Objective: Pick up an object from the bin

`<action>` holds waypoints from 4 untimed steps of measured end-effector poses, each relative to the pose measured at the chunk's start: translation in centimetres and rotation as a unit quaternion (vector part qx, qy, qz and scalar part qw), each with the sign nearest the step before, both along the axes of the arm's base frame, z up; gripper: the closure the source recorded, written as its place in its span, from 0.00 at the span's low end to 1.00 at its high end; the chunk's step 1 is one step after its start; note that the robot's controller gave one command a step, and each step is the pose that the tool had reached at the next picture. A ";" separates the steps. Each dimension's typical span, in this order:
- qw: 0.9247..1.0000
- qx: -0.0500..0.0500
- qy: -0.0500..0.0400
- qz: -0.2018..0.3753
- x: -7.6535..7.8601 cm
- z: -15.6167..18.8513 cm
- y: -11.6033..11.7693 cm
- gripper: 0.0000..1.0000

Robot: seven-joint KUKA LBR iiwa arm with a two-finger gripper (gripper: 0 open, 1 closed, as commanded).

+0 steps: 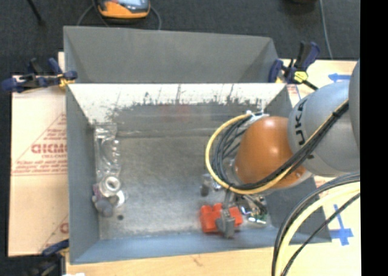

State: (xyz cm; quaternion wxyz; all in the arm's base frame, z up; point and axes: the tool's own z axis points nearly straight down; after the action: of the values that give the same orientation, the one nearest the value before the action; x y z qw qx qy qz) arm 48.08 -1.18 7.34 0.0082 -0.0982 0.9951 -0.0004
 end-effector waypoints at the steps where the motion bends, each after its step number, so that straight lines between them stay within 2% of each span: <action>1: 1.000 0.000 0.002 0.006 0.1 -0.1 -0.8 0.00; 2: 1.000 -0.001 0.005 -0.017 1.3 -0.2 -5.1 0.00; 3: 1.000 0.000 0.005 -0.003 0.6 -0.2 -5.3 0.00; 4: 1.000 0.000 0.006 -0.004 0.5 -0.1 -5.3 1.00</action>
Offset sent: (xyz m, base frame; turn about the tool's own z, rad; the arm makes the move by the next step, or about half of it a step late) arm -0.0022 -0.0088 -0.0034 -0.0142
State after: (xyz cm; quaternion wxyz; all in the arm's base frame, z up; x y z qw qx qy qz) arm 48.56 -6.52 7.24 0.0022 -0.0946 0.9955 -0.0003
